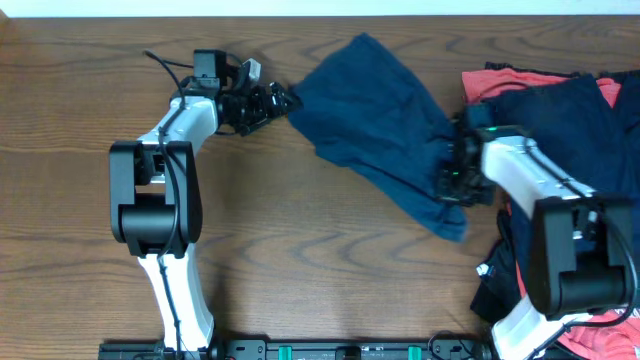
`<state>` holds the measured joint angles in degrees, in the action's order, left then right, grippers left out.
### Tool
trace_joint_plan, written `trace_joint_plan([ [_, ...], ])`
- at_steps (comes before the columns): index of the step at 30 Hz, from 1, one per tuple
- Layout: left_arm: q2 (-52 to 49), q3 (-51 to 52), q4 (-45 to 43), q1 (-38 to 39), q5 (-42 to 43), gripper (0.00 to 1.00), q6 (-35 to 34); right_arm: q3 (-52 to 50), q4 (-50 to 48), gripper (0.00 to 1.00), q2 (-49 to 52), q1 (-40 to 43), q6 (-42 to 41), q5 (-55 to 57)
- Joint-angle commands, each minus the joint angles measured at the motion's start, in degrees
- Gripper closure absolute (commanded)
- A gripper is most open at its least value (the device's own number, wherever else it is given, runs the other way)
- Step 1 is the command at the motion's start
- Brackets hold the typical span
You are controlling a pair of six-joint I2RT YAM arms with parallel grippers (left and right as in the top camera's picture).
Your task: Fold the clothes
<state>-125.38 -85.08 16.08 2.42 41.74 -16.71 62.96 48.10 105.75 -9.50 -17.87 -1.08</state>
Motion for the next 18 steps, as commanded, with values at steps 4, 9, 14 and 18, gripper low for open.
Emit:
trace_joint_plan([
  [4,-2.08,-1.03,-0.39,3.30,-4.92,0.02,0.26,-1.09,1.44,0.99,2.91,-5.88,-1.42,-2.99],
  [9,-3.54,-1.03,-0.33,4.33,-4.96,0.53,-0.15,-1.09,2.60,0.99,2.89,-5.66,-1.40,-2.99],
  [14,-3.65,-1.03,-0.35,3.91,-5.66,0.94,-1.62,-1.09,2.78,0.99,2.89,-5.66,-1.38,-3.02],
  [18,-3.65,-1.03,2.36,2.71,-8.87,0.94,-3.54,-1.07,2.40,0.99,2.89,-5.11,-1.40,-3.06],
])
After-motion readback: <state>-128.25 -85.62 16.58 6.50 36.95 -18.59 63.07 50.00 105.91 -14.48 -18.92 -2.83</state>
